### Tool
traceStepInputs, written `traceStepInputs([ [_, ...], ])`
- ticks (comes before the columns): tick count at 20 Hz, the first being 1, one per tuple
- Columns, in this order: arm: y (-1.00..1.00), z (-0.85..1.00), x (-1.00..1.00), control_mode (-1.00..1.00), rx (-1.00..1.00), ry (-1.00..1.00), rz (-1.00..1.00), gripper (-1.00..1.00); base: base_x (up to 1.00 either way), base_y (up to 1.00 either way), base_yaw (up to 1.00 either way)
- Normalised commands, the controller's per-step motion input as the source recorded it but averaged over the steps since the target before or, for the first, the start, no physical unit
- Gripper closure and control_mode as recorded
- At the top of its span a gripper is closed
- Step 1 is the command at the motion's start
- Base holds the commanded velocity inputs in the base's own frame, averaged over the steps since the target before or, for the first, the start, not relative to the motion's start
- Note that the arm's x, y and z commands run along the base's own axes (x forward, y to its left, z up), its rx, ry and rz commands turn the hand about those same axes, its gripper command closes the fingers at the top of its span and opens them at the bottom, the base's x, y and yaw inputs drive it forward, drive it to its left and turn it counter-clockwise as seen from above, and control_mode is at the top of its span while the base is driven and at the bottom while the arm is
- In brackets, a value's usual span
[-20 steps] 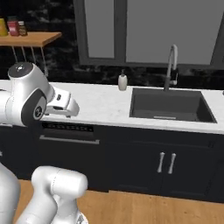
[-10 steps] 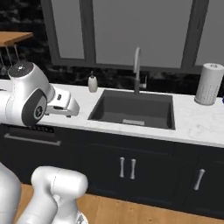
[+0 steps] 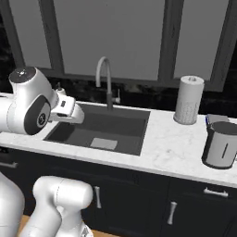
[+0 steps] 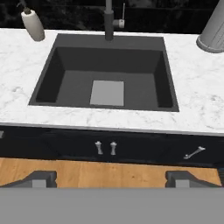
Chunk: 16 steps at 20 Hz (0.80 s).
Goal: Navigate to the sink.
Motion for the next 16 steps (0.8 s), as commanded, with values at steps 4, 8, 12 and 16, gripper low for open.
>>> traceStepInputs([
  [4, 0.0, 0.0, 0.0, 1.0, 0.0, 0.0, 0.0, -1.0, 0.7, -0.48, 0.01],
  [8, 0.0, 0.0, 0.0, 1.0, 0.0, 0.0, 0.0, -1.0, 0.65, -0.29, 0.0],
  [12, 0.0, 0.0, 0.0, 1.0, 0.0, 0.0, 0.0, -1.0, 0.33, -0.13, 0.0],
  [16, 0.0, 0.0, 0.0, 1.0, 0.0, 0.0, 0.0, -1.0, 0.0, 0.0, 0.0],
])
